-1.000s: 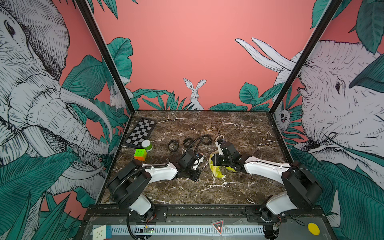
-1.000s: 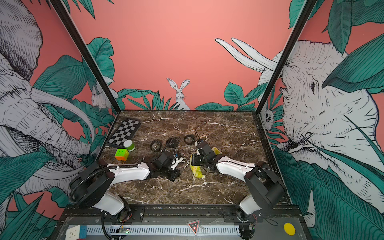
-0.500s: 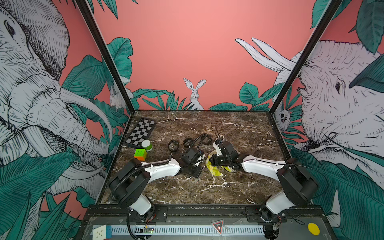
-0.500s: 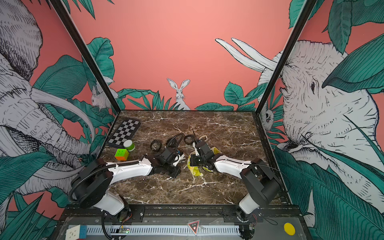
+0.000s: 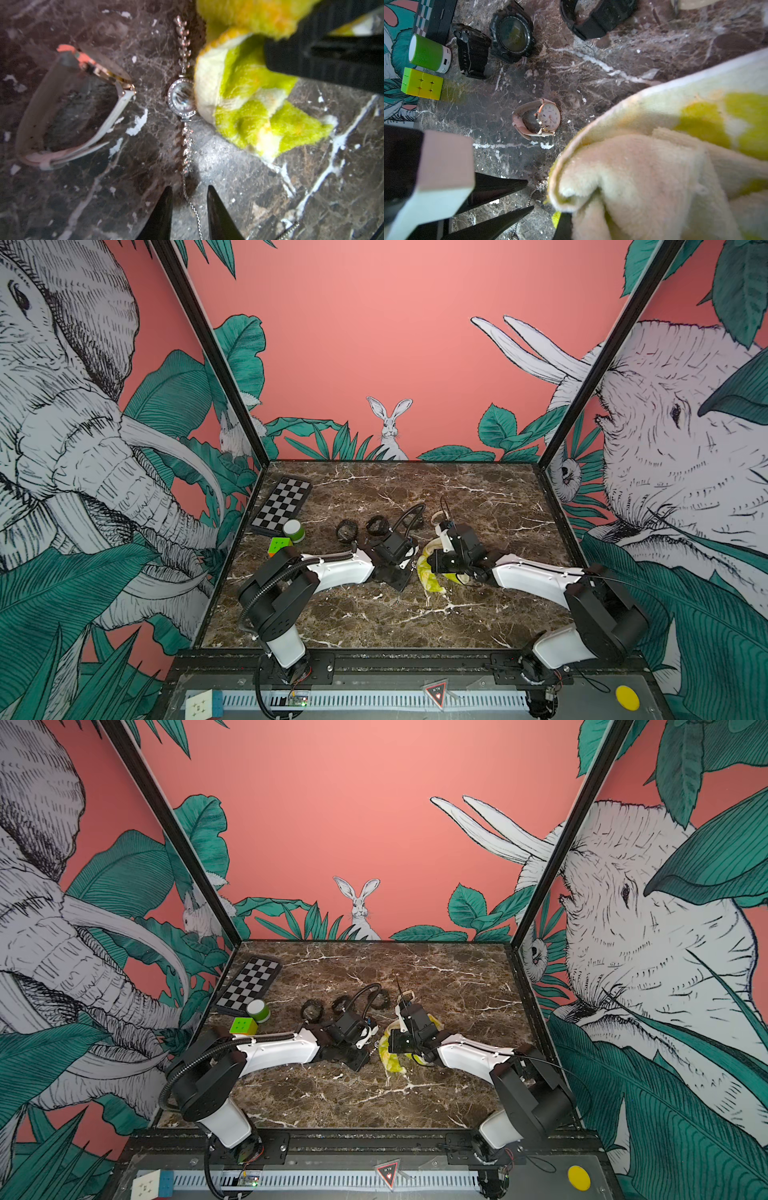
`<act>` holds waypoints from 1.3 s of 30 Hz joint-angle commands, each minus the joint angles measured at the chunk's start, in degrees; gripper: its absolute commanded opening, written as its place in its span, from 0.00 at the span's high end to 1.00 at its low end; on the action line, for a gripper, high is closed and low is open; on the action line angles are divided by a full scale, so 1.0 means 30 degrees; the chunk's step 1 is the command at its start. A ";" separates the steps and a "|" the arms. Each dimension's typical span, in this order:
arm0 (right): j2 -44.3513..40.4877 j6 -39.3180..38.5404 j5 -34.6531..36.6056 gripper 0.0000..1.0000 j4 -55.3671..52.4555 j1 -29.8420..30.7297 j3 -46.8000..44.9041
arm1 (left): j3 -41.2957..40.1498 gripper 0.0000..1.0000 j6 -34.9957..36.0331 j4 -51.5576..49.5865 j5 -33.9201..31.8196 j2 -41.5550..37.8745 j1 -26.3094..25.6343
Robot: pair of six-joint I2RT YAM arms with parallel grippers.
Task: Wipe the watch dial
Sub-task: Wipe the dirt from the watch dial.
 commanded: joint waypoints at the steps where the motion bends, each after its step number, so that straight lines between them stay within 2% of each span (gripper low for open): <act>1: -0.0153 0.0073 -0.0830 1.00 0.0592 -0.0086 -0.0114 | 0.0791 0.69 0.0705 -0.0997 -0.0419 0.0772 -0.0093; 14: 0.1924 0.0548 -0.2272 1.00 0.1581 -0.0027 0.1246 | 0.1145 0.80 0.0864 -0.1831 -0.0241 0.1561 -0.0093; 24: 0.4229 0.2879 -0.3138 1.00 0.5764 0.0120 -0.0188 | 0.1134 0.94 0.0702 -0.1926 0.0024 0.1543 -0.0093; 26: 0.4377 0.3203 -0.2851 1.00 0.6322 0.0120 -0.0513 | 0.1105 1.00 0.0650 -0.1924 0.0177 0.1564 -0.0093; 36: 0.2359 0.2285 -0.1226 1.00 0.3974 0.0118 -0.1020 | 0.0499 1.00 0.0210 -0.1976 0.0483 0.1162 -0.0093; 39: 0.0912 0.1831 -0.0790 1.00 0.2960 0.0065 -0.1077 | 0.0059 1.00 -0.0075 -0.1740 0.0645 0.0664 -0.0093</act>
